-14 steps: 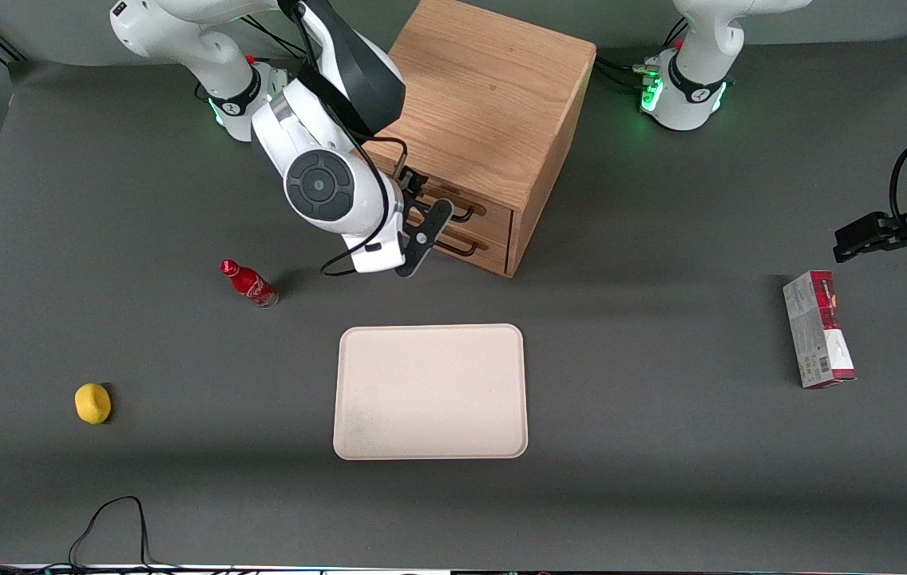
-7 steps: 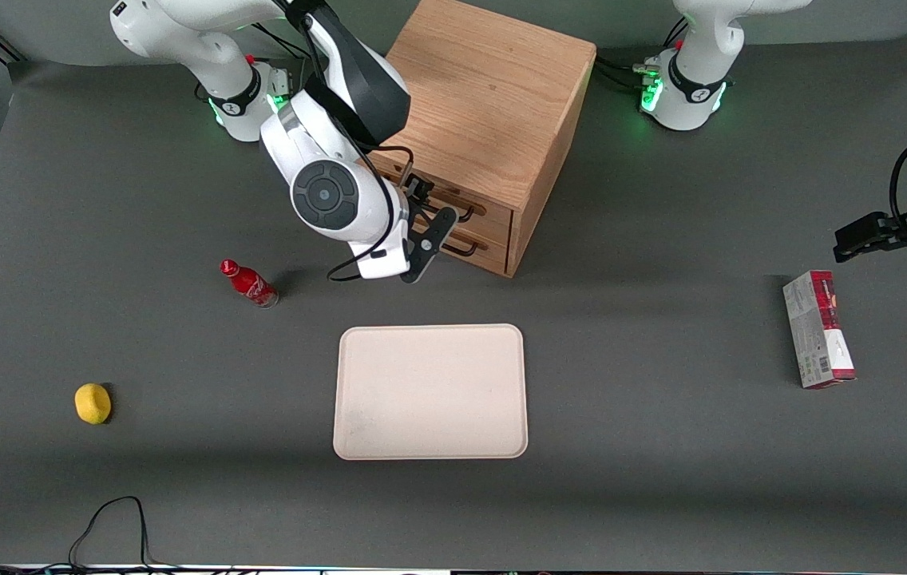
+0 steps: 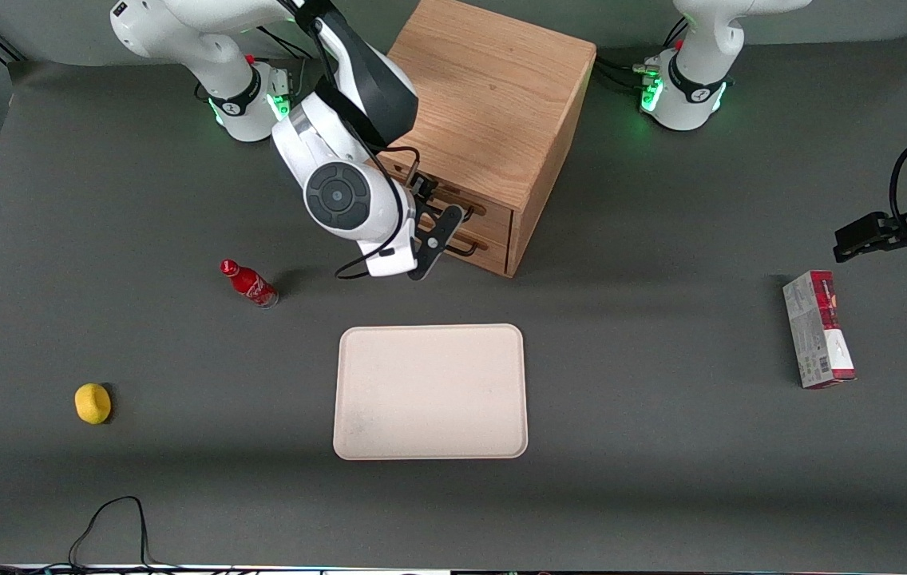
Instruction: Open upper drawer
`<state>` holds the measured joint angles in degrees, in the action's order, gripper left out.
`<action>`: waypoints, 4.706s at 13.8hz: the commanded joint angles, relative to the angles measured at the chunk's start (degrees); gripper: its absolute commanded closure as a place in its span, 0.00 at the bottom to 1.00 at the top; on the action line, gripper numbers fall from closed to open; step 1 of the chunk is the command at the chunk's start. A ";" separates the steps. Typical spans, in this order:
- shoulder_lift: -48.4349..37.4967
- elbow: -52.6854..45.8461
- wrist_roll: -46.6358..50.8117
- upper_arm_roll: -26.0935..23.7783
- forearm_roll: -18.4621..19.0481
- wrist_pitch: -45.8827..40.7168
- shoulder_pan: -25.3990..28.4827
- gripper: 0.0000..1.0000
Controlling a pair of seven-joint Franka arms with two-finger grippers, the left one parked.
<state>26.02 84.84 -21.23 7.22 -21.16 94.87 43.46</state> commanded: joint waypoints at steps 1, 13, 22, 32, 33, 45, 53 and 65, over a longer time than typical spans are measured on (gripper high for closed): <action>-0.09 1.65 -1.53 0.78 -1.43 2.24 0.84 0.00; 0.44 1.21 -5.66 1.22 -1.52 3.04 -1.09 0.00; 1.67 0.60 -9.00 1.31 -1.87 4.35 -3.12 0.00; 3.51 -1.16 -9.09 1.31 -1.69 4.53 -4.52 0.00; 3.78 -1.77 -9.18 1.31 -1.69 4.53 -5.13 0.00; 5.98 -6.70 -10.76 1.22 -1.87 3.66 -8.13 0.00; 6.33 -7.05 -11.03 1.22 -1.78 3.66 -10.05 0.00; 8.96 -11.53 -12.08 0.96 -1.87 3.57 -13.49 0.00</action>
<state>33.07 76.66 -32.07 8.54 -21.80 99.67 30.86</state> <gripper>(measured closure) 0.000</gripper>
